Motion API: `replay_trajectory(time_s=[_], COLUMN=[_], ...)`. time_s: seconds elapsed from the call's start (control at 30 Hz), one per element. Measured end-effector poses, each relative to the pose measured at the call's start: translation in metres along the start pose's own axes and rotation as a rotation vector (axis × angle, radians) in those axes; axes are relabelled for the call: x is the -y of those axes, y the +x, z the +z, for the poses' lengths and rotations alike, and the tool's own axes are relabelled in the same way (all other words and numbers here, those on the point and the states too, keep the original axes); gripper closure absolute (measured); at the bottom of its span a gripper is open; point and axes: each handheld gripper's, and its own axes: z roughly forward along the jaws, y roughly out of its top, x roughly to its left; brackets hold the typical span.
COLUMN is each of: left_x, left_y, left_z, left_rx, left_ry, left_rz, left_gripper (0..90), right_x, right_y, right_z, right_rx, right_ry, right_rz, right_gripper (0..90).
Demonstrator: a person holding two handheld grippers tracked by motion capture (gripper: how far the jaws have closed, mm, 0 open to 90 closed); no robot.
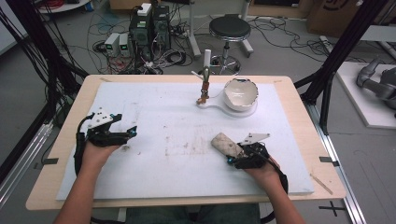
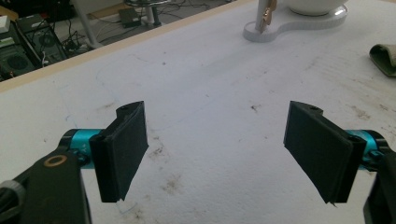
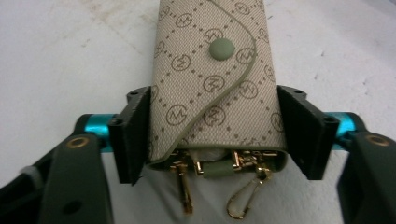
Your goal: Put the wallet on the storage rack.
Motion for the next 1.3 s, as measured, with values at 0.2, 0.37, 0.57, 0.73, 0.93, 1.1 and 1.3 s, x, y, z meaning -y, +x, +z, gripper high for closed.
replay_trajectory(time_s=[0.2, 0.37, 0.57, 0.73, 0.93, 1.1, 1.3], left_x=[-0.001, 0.000, 0.001, 0.002, 0.003, 0.003, 0.003], left_y=[0.000, 0.002, 0.004, 0.008, 0.008, 0.009, 0.011], left_z=[-0.001, 0.000, 0.000, 0.001, 0.001, 0.001, 0.000], left_rx=[0.003, 0.007, 0.012, 0.006, 0.008, 0.002, 0.000], left_ry=[-0.006, -0.006, -0.011, -0.012, -0.010, -0.016, -0.014], left_rz=[0.001, -0.004, -0.008, -0.024, -0.021, -0.028, -0.028], left_gripper=[21.6, 21.6, 21.5, 21.6, 21.5, 21.6, 21.6], right_x=[-0.003, -0.009, -0.019, -0.029, -0.045, -0.066, -0.085], right_y=[-0.001, -0.001, -0.009, -0.017, -0.034, -0.053, -0.067], right_z=[-0.003, -0.012, -0.018, -0.023, -0.033, -0.043, -0.048], right_rx=[0.017, 0.034, 0.058, 0.072, 0.104, 0.147, 0.179], right_ry=[-0.001, -0.064, -0.102, -0.117, -0.144, -0.154, -0.145], right_rz=[0.004, 0.007, 0.032, 0.042, 0.061, 0.070, 0.078], right_gripper=[36.3, 36.6, 36.6, 36.6, 36.6, 36.6, 36.6])
